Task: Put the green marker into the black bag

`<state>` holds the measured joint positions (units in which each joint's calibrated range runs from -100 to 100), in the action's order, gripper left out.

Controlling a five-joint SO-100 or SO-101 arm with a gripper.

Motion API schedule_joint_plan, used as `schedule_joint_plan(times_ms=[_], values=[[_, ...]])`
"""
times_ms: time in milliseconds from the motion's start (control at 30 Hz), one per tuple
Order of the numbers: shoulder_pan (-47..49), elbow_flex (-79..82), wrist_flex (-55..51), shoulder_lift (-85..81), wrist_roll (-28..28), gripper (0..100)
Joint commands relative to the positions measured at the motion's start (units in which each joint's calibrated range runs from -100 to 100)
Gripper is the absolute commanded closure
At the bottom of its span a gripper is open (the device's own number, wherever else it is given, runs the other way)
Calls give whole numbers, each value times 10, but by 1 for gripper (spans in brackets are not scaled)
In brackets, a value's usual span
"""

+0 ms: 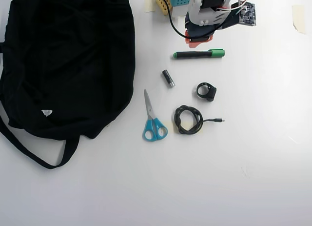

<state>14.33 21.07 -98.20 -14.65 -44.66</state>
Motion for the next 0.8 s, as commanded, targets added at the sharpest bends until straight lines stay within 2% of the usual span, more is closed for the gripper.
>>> schedule_joint_plan(times_ms=[0, 100, 400, 767], values=[[3, 10, 14, -21, 4, 74], [12, 33, 41, -21, 18, 71], [61, 88, 121, -22, 78, 70], [77, 188, 198, -49, 86, 70]])
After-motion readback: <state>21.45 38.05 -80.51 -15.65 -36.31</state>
